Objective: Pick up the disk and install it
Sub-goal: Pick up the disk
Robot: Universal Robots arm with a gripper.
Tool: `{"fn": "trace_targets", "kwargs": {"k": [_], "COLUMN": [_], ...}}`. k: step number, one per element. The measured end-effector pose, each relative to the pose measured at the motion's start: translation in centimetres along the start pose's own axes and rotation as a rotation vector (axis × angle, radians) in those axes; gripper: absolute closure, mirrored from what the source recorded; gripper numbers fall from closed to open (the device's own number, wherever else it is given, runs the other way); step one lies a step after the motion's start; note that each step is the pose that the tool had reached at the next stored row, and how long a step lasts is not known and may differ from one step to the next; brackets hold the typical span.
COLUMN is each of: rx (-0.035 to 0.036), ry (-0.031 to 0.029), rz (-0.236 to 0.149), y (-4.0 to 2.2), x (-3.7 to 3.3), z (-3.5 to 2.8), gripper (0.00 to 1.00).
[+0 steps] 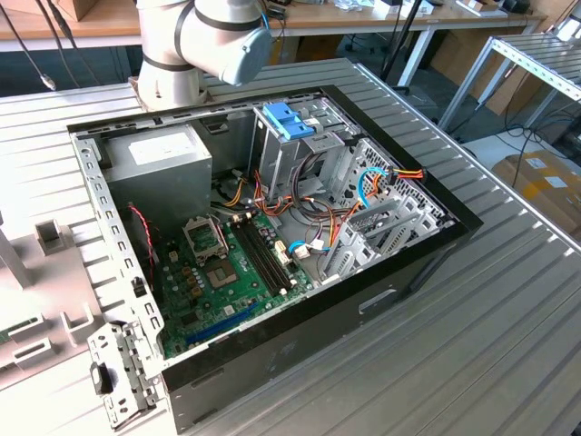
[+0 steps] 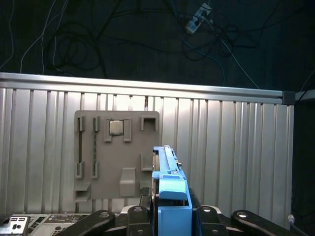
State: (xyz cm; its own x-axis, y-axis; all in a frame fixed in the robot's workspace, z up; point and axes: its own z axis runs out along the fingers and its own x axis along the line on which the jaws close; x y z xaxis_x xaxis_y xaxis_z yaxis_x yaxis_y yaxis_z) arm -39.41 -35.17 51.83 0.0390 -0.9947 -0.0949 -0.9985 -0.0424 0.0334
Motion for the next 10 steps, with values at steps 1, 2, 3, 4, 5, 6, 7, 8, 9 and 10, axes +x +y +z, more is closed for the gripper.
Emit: {"fn": "trace_targets", "kwargs": {"k": [1, 2, 3, 4, 5, 6, 7, 8, 9, 10], "rx": [-0.0001, 0.0000, -0.0001, -0.0001, 0.0000, -0.0001, -0.0001, 0.0000, -0.0001, -0.0001], "ry": [0.0000, 0.0000, 0.0000, 0.0000, 0.0000, 0.0000, 0.0000, 0.0000, 0.0000, 0.0000], "rz": [0.000, 0.000, 0.000, 0.000, 0.000, 0.000, 0.000, 0.000, 0.000, 0.000], "y": [-0.04, -0.07, -0.13, -0.16, -0.19, -0.24, -0.27, -0.35, -0.41, -0.46], "x": [0.01, 0.02, 0.02, 0.03, 0.03, 0.04, 0.04, 0.05, 0.05, 0.06], "z": [0.00, 0.00, 0.00, 0.00, 0.00, 0.00, 0.00, 0.00, 0.00, 0.00], "gripper": [0.63, 0.63, 0.63, 0.63, 0.63, 0.63, 0.63, 0.63, 0.63, 0.63]}}
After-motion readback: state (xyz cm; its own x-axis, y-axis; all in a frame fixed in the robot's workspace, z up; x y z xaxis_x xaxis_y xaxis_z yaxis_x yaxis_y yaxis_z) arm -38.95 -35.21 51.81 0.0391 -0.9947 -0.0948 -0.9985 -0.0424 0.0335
